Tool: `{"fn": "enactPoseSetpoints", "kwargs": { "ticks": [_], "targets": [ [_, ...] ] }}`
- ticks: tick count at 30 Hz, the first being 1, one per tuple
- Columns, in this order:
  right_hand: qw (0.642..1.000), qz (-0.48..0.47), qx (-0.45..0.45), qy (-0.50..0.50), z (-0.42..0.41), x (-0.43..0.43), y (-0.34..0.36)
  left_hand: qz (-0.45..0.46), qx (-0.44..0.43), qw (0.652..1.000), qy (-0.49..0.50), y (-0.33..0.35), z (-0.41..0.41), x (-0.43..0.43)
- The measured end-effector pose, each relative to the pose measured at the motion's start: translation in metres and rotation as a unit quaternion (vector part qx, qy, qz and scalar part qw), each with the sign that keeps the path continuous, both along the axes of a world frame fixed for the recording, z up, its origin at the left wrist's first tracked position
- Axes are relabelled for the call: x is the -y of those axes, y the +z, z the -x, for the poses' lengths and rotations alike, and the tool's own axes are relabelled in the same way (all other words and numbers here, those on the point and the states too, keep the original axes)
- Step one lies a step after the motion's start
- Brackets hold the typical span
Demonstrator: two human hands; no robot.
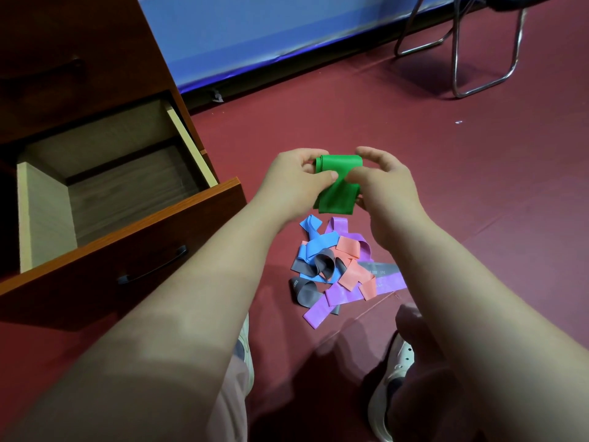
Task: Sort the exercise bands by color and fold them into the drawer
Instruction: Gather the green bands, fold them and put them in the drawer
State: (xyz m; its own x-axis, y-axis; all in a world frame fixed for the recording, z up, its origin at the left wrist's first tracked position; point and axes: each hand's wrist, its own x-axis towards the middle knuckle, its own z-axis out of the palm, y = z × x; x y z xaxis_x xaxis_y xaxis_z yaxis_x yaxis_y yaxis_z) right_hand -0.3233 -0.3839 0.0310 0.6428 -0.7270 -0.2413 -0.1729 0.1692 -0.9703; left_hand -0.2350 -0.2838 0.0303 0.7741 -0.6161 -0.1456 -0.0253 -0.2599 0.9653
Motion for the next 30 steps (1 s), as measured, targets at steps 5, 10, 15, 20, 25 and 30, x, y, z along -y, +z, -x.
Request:
{"fn": "enactPoseSetpoints", "kwargs": {
  "ticks": [5, 10, 15, 20, 25, 30],
  "targets": [
    [0.999, 0.04, -0.007, 0.006, 0.002, -0.001, 0.001, -0.008, 0.017, 1.0, -0.025, -0.001, -0.004, -0.003],
    [0.999, 0.05, 0.008, 0.003, 0.001, -0.002, 0.001, -0.029, 0.048, 0.998, -0.021, -0.002, -0.007, -0.003],
    [0.997, 0.077, 0.005, 0.0, 0.002, -0.001, -0.001, -0.079, 0.085, 0.993, -0.034, -0.006, -0.007, -0.005],
    [0.997, 0.075, -0.002, -0.02, 0.001, 0.002, -0.003, -0.075, 0.063, 0.995, -0.035, 0.0, -0.006, -0.004],
    [0.999, 0.038, -0.008, 0.012, 0.004, 0.0, 0.002, -0.062, 0.006, 0.998, -0.029, 0.008, -0.007, -0.006],
    [0.996, -0.009, -0.012, 0.086, 0.002, -0.006, 0.007, -0.014, -0.078, 0.997, -0.003, 0.009, -0.002, -0.004]
  ]
}}
